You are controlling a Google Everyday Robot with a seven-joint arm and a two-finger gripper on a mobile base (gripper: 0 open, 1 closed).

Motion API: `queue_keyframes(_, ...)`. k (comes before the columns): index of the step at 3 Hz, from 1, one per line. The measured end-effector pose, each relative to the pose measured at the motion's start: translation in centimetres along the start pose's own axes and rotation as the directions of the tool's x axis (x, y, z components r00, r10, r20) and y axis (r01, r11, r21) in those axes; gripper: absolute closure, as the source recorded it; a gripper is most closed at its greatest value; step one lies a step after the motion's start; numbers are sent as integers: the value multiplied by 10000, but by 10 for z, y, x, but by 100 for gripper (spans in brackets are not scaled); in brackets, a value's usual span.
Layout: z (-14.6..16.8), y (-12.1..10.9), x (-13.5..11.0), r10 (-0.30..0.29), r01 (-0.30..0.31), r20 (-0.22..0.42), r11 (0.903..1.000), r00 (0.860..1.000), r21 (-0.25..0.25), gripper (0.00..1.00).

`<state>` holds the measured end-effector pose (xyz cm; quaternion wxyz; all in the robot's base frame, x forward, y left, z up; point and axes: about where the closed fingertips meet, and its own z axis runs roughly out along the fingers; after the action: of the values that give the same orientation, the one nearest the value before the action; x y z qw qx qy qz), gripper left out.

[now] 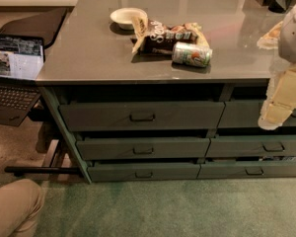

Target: Open bottom drawer

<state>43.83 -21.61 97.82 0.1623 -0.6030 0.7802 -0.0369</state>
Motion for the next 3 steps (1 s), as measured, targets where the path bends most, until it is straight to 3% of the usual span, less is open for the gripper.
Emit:
queue_keyframes(2,12,1,3,123,-122,-40,9997,9999,212,0)
queue_keyframes(3,47,3,9,359,-346,-188,9972,9992,664,0)
